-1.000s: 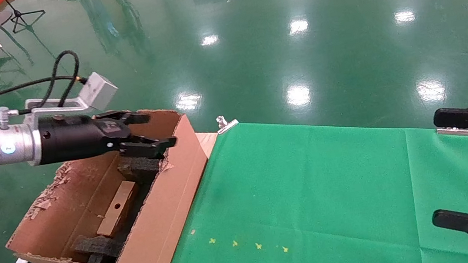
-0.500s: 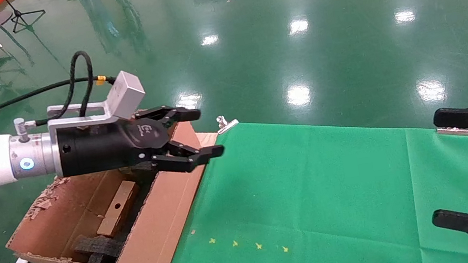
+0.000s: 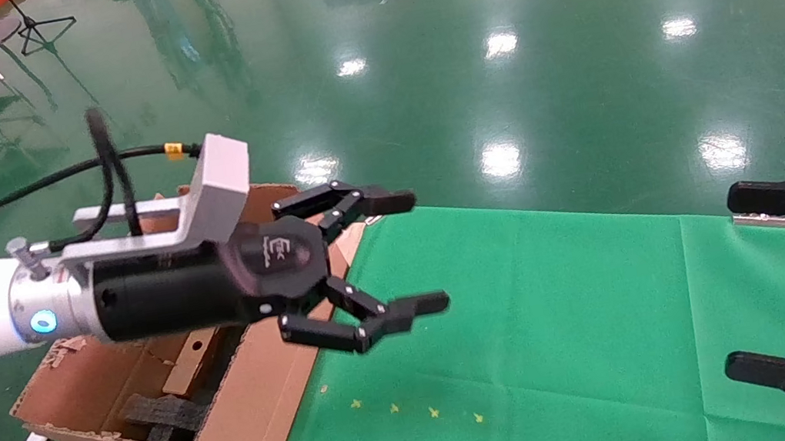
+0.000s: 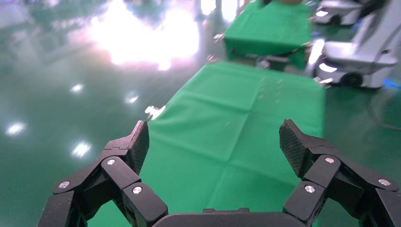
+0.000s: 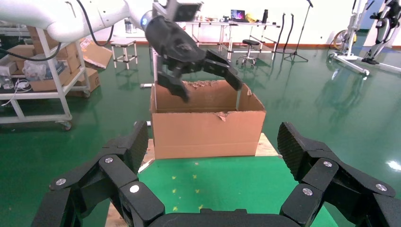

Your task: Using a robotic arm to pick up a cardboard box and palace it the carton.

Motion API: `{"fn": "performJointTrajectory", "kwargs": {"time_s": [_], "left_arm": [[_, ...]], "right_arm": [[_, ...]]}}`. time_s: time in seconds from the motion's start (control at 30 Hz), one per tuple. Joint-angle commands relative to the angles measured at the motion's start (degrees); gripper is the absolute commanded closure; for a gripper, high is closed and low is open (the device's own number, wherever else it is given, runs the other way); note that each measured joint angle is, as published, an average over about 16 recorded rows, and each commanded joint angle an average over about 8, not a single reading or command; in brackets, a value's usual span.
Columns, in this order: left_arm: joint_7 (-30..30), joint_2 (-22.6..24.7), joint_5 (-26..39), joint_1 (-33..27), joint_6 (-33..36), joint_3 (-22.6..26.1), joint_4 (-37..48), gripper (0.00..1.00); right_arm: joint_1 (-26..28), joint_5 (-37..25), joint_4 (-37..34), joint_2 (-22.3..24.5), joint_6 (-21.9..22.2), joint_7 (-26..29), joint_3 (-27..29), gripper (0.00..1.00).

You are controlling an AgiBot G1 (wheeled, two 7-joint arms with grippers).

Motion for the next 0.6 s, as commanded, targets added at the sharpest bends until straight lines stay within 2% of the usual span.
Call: {"fn": "performJointTrajectory", "kwargs": {"time_s": [0.03, 0.37, 0.6], "left_arm": [[0.62, 0.05, -1.79, 1.25, 0.49, -0.8, -1.44, 0.0], [3.49, 0.26, -10.14, 7.07, 2.76, -4.5, -8.13, 0.0], [4.11, 0.28, -12.56, 8.72, 3.46, -5.57, -9.99, 0.0]], "right_arm": [[0.0, 0.0, 0.0, 0.0, 0.0, 0.0, 0.0, 0.0], [0.0, 0.0, 0.0, 0.0, 0.01, 0.0, 0.0, 0.0], [-0.01, 0.01, -0.02, 0.01, 0.02, -0.01, 0.0, 0.0]]}}
